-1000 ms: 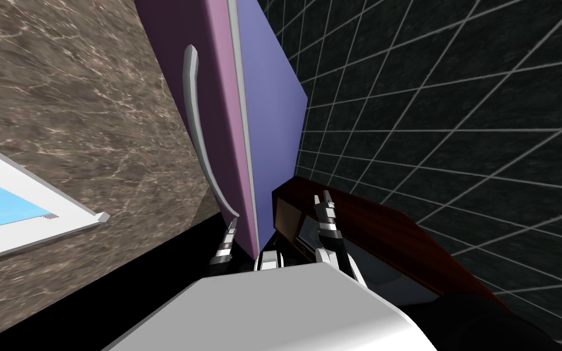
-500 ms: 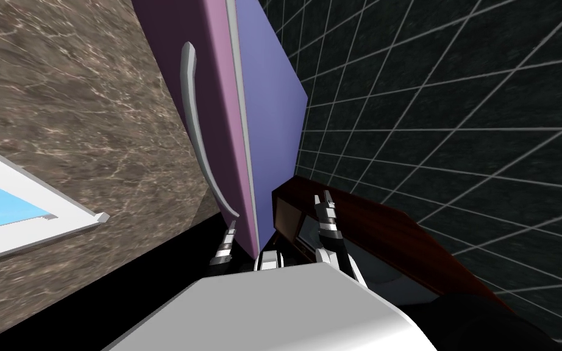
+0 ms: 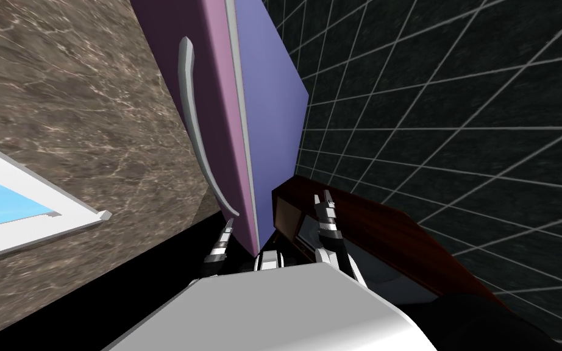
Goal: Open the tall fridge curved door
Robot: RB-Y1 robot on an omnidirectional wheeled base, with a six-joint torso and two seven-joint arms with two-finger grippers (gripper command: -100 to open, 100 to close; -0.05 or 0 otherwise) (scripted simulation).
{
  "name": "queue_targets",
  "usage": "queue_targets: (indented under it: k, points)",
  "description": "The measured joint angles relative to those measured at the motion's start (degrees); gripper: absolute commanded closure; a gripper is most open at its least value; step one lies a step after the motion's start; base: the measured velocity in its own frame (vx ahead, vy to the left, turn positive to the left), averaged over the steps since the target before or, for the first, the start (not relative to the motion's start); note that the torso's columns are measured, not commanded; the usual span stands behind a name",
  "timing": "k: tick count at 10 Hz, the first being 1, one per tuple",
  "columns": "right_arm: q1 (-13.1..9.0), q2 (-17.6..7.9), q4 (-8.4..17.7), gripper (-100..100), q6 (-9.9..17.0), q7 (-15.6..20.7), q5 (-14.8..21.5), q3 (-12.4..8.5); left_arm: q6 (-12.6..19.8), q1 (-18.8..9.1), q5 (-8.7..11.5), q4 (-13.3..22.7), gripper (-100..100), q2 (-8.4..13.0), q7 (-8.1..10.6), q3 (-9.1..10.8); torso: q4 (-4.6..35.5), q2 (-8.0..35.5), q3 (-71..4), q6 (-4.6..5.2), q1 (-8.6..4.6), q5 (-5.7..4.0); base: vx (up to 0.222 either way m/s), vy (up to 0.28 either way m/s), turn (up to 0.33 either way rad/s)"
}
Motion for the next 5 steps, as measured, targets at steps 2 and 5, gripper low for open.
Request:
queue_targets:
  k: [2,5]
  points:
    - [0.0,0.0,0.0,0,0.0,0.0,0.0,0.2,2.1,-0.4,-0.4,-1.4,-100,1.7,0.29,0.09,0.0,0.1,0.0,0.02,-0.04,-0.01,-0.036,-0.035,-0.001]
    - [-0.1,0.1,-0.1,0,0.0,-0.1,0.0,0.4,5.9,-1.6,-1.1,-3.1,-100,3.6,0.89,0.39,0.0,0.0,0.0,-0.02,0.14,0.04,-0.036,-0.041,0.001]
